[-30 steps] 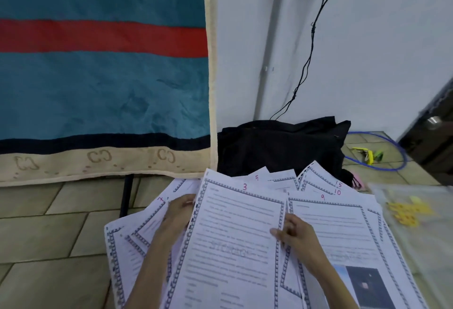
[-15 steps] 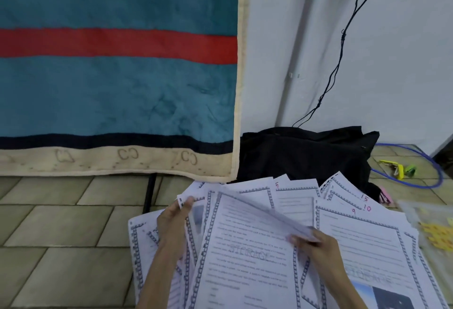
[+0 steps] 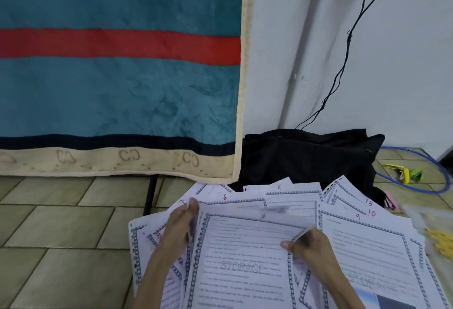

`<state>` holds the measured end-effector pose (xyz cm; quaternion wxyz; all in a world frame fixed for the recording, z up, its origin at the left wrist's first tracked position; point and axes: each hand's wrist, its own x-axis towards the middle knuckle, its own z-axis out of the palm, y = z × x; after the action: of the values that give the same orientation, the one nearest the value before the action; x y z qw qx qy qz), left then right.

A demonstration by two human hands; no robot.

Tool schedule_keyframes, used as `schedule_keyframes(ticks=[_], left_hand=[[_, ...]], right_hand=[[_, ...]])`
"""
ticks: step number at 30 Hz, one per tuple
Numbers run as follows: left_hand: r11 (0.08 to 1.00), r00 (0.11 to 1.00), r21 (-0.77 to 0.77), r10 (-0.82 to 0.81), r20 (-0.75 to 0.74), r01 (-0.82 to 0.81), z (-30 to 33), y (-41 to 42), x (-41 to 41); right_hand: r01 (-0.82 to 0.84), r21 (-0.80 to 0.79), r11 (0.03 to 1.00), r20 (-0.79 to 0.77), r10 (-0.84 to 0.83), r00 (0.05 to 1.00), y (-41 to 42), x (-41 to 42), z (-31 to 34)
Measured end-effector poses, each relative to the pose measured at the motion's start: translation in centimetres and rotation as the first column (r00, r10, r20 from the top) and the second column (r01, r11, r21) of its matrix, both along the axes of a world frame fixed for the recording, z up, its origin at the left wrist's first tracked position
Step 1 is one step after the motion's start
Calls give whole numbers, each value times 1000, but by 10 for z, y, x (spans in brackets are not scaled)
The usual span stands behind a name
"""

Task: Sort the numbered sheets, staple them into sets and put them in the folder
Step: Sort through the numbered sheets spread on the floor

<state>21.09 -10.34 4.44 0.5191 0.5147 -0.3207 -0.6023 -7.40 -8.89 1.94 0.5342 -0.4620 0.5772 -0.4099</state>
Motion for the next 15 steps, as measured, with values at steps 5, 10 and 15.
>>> schedule_keyframes(ticks=[5,10,15], left_hand=[[997,954,75,25,-299,-3,-3,0,8],[976,940,107,149,306,-190,-15,-17,19],[981,942,183,-6,336,-59,-15,-22,19]], right_hand=[[61,18,998,1,-61,998,2,2,-6],[41,51,998,-14,-40,999,2,2,-2],[76,38,996,-21,-75,997,-2,2,-4]])
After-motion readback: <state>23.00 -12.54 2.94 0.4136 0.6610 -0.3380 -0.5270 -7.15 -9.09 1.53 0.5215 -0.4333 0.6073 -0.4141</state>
